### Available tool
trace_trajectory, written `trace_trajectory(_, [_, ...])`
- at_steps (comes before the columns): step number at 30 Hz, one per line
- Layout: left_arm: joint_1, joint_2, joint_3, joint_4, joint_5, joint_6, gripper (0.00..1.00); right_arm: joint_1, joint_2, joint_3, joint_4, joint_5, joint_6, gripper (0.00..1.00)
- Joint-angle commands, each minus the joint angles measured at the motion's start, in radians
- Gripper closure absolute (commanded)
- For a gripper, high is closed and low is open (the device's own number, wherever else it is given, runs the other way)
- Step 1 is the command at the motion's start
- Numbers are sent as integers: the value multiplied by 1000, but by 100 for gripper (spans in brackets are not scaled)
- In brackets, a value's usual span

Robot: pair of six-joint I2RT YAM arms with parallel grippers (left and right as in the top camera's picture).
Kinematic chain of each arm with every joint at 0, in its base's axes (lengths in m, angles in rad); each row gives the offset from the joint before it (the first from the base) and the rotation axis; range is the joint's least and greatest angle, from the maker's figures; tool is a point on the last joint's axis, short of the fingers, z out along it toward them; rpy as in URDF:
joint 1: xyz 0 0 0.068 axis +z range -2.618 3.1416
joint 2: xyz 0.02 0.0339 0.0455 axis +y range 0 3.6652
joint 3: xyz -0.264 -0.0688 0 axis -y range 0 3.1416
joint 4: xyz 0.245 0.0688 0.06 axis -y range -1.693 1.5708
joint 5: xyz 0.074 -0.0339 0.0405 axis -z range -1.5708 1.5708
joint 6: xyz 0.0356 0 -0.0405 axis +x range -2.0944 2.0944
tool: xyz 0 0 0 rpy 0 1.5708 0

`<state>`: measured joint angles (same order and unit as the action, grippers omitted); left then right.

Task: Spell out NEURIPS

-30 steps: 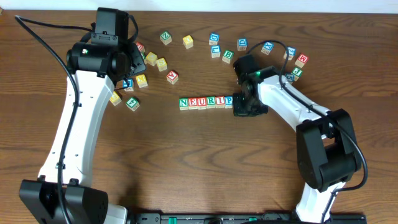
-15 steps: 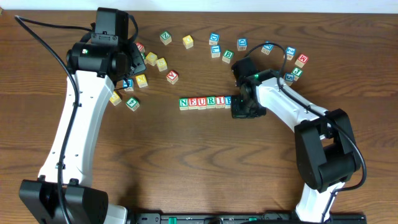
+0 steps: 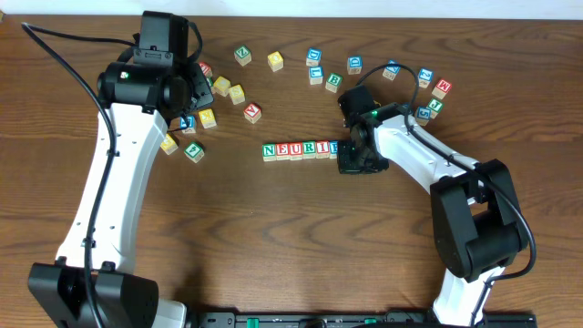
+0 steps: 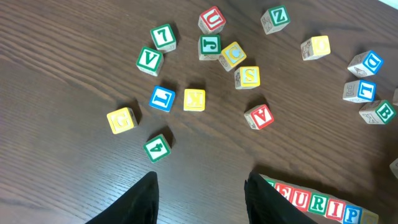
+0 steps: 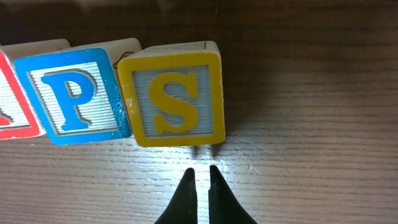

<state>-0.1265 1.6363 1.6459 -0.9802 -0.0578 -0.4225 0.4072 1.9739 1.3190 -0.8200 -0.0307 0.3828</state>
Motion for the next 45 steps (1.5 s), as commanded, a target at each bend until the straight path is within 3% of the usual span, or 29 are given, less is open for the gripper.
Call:
trace_trajectory(1, [-2, 11, -7, -1, -2, -9, 55, 6, 9, -7, 6, -2, 13, 97])
trace_trajectory(45, [-2, 11, -7, -2, -2, -10, 55, 5, 9, -7, 75, 22, -19, 96])
